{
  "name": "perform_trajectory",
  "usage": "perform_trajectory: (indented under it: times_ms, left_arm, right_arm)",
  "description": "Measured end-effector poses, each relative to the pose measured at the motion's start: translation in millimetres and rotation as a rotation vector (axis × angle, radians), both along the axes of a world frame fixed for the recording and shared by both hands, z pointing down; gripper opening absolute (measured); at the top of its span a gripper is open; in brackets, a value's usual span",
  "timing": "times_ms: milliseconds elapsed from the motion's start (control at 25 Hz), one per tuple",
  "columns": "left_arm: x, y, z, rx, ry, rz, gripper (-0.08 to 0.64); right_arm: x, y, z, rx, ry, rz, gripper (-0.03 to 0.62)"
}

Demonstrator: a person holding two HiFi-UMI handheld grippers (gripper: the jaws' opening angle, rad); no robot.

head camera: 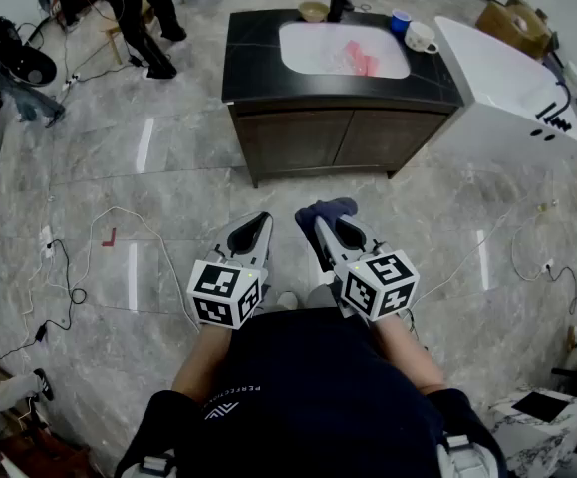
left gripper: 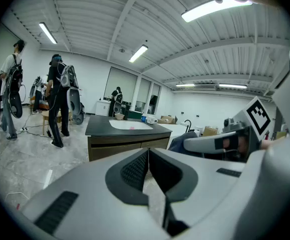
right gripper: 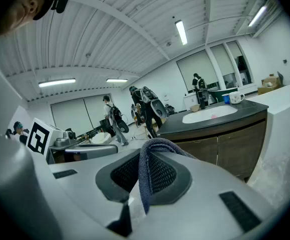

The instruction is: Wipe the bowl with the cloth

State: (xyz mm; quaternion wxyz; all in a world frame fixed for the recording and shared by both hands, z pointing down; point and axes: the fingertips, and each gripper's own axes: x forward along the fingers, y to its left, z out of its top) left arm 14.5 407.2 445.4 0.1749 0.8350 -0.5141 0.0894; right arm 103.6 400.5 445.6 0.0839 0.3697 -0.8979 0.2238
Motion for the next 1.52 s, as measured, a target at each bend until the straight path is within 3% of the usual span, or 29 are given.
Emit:
perform_trajectory:
  times_ms: [960,1520]
  left_arm:
    - [-20,-4,19,-0.044,0.004,0.006,0.011]
    - [-57,-98,21,-0.051,0.011,0.004,0.011]
  right_arm:
    - [-17,-19,17,-0.053,-0.016,0.022,0.048]
    - [-57,-111,27,-0.086,-0.024,0.009,0.048]
